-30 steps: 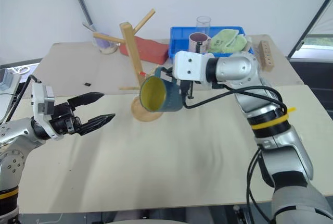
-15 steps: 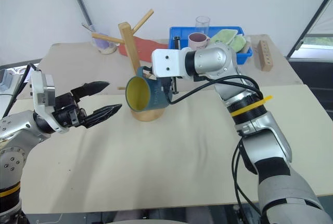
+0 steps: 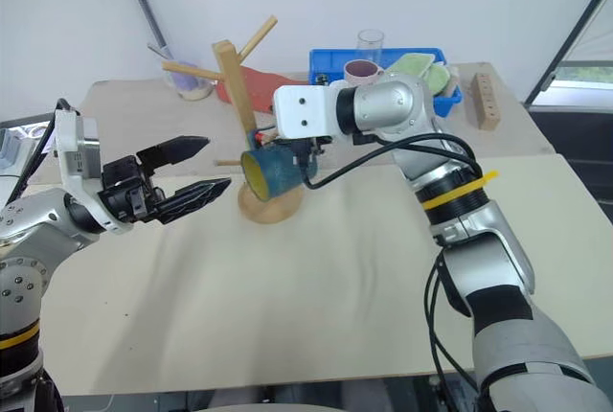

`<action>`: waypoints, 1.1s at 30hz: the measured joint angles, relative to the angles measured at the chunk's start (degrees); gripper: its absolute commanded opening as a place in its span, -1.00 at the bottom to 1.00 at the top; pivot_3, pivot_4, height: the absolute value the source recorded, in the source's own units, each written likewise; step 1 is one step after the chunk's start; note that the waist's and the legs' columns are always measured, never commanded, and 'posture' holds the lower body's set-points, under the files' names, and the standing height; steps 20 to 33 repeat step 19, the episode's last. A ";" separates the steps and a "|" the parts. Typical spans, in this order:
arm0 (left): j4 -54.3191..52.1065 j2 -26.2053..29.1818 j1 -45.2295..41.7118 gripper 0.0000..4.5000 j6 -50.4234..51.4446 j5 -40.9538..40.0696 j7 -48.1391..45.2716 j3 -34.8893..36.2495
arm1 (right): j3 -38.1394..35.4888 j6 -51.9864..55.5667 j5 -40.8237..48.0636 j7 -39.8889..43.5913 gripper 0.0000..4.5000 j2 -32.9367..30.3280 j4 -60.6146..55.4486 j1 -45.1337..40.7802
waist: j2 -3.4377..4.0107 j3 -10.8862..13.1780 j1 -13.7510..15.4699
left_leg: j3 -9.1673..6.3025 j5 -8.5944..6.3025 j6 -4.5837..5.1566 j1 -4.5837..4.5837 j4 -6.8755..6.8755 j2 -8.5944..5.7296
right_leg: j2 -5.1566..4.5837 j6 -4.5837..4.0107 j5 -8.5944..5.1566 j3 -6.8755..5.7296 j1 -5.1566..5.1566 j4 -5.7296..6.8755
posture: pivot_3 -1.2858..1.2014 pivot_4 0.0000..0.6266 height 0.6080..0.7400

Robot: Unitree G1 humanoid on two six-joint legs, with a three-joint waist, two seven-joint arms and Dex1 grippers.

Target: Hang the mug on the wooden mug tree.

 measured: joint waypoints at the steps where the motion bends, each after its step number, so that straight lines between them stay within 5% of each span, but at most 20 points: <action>1: 0.18 0.84 0.46 1.00 -0.08 0.76 -0.05 0.00 | -0.55 0.16 0.72 0.78 0.21 -0.95 -1.24 0.57 | 0.00 0.00 0.08 | 0.00 0.00 0.00 0.00 0.00 0.00 | 0.00 0.00 0.00 -0.01 0.01 -0.01 | 0.03 -0.52 1.00; 9: 4.58 10.06 3.02 1.00 -1.23 12.27 -0.52 -1.46 | -10.02 13.88 14.68 10.18 0.21 -11.72 -14.52 8.66 | -0.03 0.03 0.20 | 0.07 -0.31 -0.49 0.01 -0.01 -0.02 | -0.04 -0.04 -0.03 0.10 -0.07 -0.07 | 0.03 -0.52 1.00; 18: 10.64 13.99 5.41 1.00 -6.78 17.10 -7.87 1.47 | -21.80 39.03 35.34 11.93 0.21 -19.27 -29.93 16.23 | -0.15 0.13 -0.06 | 0.11 -0.35 -0.53 0.00 -0.09 0.00 | -0.05 -0.10 -0.06 0.21 -0.36 -0.07 | 0.03 -0.52 1.00; 33: 10.86 13.99 5.43 1.00 -7.22 17.34 -8.23 1.58 | -22.04 39.87 36.02 11.72 0.21 -19.53 -30.47 16.54 | -0.18 0.14 -0.01 | 0.14 -0.35 -0.54 -0.01 -0.09 0.00 | -0.07 -0.11 -0.06 0.22 -0.39 -0.07 | 0.03 -0.52 1.00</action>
